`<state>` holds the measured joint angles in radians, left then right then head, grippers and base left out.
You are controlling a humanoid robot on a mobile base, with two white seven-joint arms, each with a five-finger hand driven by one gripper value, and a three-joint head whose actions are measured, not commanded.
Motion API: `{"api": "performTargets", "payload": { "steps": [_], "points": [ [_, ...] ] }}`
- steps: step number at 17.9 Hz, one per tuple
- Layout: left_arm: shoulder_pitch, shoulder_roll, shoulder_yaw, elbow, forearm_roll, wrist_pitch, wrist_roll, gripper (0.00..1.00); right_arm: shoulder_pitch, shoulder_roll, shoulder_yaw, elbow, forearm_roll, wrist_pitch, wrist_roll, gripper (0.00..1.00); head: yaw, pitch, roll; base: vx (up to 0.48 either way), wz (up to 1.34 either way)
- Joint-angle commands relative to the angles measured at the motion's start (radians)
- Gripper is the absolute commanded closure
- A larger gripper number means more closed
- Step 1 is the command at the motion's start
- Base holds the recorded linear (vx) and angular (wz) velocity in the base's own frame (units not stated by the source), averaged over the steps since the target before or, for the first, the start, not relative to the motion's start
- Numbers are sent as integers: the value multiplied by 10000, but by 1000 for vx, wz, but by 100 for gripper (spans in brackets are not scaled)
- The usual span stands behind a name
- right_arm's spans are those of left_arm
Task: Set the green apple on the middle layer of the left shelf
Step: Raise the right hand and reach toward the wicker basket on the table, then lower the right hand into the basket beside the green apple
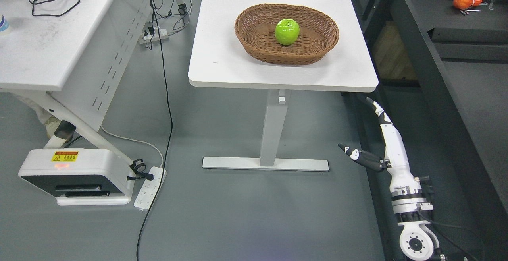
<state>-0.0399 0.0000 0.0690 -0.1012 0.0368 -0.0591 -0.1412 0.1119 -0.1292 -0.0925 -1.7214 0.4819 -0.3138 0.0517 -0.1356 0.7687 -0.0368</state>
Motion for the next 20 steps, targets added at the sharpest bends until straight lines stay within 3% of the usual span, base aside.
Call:
{"api": "performTargets", "payload": {
  "steps": [1,5,12,16,20],
  "points": [
    [0,175,0,0,0,8,1,0,-321,-198,-1176,-13,-1259,-1049,-72,0,0,0,0,183,42],
    [0,175,0,0,0,23,1,0,-873,-59,-856,-12,1373,865,-286,1,0,0,0,193,48],
    [0,175,0,0,0,23,1,0,-889,800,-625,-28,1409,623,-655,1,0,0,0,197,93],
    [0,175,0,0,0,8,1,0,-1225,1046,1013,3,1562,607,-487,1,0,0,0,183,56],
    [0,175,0,0,0,8,1,0,-1640,1117,1676,354,2313,653,264,1,0,0,0,160,38]
  ]
}}
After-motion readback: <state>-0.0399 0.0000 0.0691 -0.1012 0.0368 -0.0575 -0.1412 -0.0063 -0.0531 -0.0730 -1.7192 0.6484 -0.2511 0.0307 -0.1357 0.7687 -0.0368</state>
